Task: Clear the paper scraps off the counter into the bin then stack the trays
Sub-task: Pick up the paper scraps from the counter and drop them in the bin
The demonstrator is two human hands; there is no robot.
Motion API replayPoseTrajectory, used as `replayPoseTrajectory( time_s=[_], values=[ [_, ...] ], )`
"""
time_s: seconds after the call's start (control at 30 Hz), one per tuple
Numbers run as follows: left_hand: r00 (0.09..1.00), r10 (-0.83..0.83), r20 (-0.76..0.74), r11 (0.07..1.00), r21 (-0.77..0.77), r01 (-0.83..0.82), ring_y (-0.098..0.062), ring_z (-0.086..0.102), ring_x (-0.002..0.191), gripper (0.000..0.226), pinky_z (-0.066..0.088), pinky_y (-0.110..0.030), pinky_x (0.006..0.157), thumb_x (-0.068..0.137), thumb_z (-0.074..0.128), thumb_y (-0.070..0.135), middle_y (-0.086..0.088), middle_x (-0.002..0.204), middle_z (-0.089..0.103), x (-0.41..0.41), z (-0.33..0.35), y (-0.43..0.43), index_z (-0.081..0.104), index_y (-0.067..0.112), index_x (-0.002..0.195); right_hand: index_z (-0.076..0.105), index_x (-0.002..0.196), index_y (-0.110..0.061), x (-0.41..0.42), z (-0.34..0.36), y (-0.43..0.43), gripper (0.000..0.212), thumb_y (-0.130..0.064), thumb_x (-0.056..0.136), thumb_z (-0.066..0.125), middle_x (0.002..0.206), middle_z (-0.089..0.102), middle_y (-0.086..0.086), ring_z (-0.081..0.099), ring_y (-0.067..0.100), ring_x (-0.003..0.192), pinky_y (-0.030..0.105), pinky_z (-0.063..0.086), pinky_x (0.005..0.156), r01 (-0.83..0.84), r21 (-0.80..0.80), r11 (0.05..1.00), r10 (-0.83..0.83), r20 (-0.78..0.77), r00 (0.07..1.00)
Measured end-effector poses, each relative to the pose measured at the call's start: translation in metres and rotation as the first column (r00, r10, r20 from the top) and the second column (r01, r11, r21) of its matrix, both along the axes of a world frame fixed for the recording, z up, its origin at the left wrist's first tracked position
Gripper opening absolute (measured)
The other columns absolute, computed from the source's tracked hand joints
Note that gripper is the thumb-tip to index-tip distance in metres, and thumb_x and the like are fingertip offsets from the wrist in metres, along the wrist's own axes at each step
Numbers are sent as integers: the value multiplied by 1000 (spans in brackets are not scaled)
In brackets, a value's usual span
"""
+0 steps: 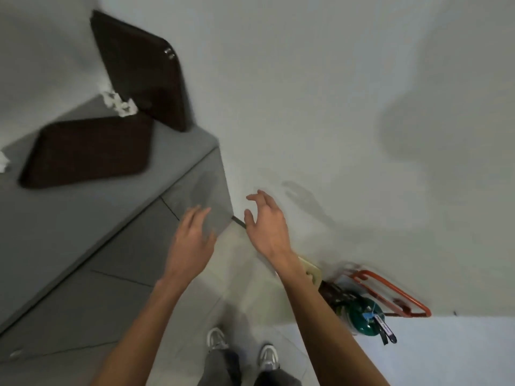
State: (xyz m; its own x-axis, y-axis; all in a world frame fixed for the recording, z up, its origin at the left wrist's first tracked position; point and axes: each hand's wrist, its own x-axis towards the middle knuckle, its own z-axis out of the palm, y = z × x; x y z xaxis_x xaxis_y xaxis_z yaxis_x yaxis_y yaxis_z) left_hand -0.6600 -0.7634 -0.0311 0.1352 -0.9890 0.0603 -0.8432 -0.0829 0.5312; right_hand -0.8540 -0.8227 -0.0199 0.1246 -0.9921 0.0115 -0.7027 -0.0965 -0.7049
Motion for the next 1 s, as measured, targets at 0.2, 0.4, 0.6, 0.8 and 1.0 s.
replayPoseTrajectory(
  time_s=[0.2, 0.4, 0.6, 0.8, 1.0],
  values=[
    [972, 232, -45, 959, -155, -236, -31, 44, 142, 53, 39, -45, 117, 95, 69, 18, -11, 147, 51, 129, 81, 65, 50, 14, 144, 59, 134, -23, 113, 78, 16, 35, -26, 99, 61, 150, 54, 3, 53, 26, 137, 41, 46, 113, -194, -132, 972, 198, 20, 980],
    [891, 452, -52, 869, -200, -452, -33, 46, 138, 56, 38, -44, 116, 90, 72, 9, -13, 149, 50, 259, 121, 134, 52, 12, 143, 61, 134, -24, 251, 113, 39, 34, -25, 100, 62, 154, 53, 4, 52, 24, 140, 39, 43, 116, -365, -205, 908, 382, 47, 923],
    [830, 557, -29, 800, -249, -546, -33, 52, 133, 52, 37, -39, 115, 89, 72, 8, -13, 143, 55, 373, 143, 189, 56, 8, 138, 64, 134, -17, 382, 132, 69, 34, -18, 100, 64, 152, 54, 8, 50, 23, 141, 29, 35, 118, -467, -244, 850, 497, 74, 865],
    [792, 608, -44, 762, -245, -599, -30, 55, 127, 45, 36, -31, 110, 92, 69, 11, -11, 135, 61, 449, 141, 203, 58, 12, 136, 63, 136, -21, 479, 138, 85, 35, -22, 102, 63, 154, 53, 1, 49, 19, 142, 31, 38, 118, -544, -251, 800, 574, 60, 817],
    [771, 630, -87, 750, -191, -634, -33, 59, 123, 41, 39, -35, 107, 92, 70, 10, -11, 133, 63, 495, 123, 168, 61, 11, 132, 62, 134, -21, 546, 127, 58, 35, -22, 99, 63, 151, 53, 2, 49, 23, 141, 34, 38, 120, -618, -211, 758, 634, 10, 774]
  ],
)
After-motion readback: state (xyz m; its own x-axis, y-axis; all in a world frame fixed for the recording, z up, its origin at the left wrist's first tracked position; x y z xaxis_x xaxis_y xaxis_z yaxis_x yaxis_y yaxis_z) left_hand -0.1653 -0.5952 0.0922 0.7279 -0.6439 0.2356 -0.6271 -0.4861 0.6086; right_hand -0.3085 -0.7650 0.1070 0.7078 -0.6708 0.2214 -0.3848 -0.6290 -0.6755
